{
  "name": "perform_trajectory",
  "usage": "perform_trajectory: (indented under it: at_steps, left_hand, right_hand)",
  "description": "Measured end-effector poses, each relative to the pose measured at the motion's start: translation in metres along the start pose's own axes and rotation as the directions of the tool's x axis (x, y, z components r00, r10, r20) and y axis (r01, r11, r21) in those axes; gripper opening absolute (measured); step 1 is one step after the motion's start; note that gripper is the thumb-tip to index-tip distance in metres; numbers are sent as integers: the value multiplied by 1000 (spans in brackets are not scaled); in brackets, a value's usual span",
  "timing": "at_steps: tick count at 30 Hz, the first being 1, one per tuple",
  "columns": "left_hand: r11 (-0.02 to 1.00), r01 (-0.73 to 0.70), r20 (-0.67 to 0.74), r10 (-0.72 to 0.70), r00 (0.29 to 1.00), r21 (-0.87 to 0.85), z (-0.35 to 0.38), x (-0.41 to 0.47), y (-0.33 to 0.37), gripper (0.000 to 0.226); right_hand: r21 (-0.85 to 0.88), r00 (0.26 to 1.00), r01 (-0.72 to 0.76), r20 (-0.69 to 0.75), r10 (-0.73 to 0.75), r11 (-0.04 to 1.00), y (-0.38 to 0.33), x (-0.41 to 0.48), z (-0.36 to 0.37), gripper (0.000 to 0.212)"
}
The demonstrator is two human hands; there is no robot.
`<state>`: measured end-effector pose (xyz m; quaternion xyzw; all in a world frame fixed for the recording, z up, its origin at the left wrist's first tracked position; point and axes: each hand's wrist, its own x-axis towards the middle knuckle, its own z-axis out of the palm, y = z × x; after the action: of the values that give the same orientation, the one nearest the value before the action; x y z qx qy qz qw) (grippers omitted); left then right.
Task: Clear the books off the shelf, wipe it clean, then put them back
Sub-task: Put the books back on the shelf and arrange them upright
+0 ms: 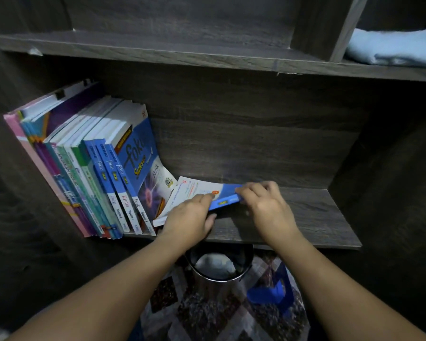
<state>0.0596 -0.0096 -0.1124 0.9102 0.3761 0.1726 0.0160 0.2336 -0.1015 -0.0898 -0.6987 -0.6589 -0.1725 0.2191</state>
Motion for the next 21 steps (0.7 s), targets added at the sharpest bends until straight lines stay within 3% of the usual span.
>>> perform_trajectory:
  at_steps: [4,7,10,13,15,18,21]
  left_hand:
    - [998,46,-93,-42,995,39,-9,7,3,27]
    - [988,114,-191,-133,973,-108,-16,4,2,19]
    - [925,235,-282,-321,904,-299,-26,5,-1,20]
    - [822,314,-382,-514,768,-475,-41,6,-11,27]
    - [798,311,-441,-559,702,-517,-56,5,-18,45]
    - [850,272,-492,-491,719,-451,-84,1,-29,65]
    - [902,287,-514,-422,747,-323,-100,1,-41,46]
  right_hand:
    - [120,971,74,-234,-44,990,-11,7,-2,31]
    - [170,961,-5,-271,52,985,-14,9,-7,45]
    - [147,979,-84,-173,109,986,-14,6,-7,59]
    - [101,993,-98,-61,104,990,-12,4,-2,54]
    - [92,995,-104,12,104,990,-12,2,2,49]
    - [68,989,-101,115,93,993,-14,0,5,40]
    - [50,973,-96,214,84,994,-18,0,4,34]
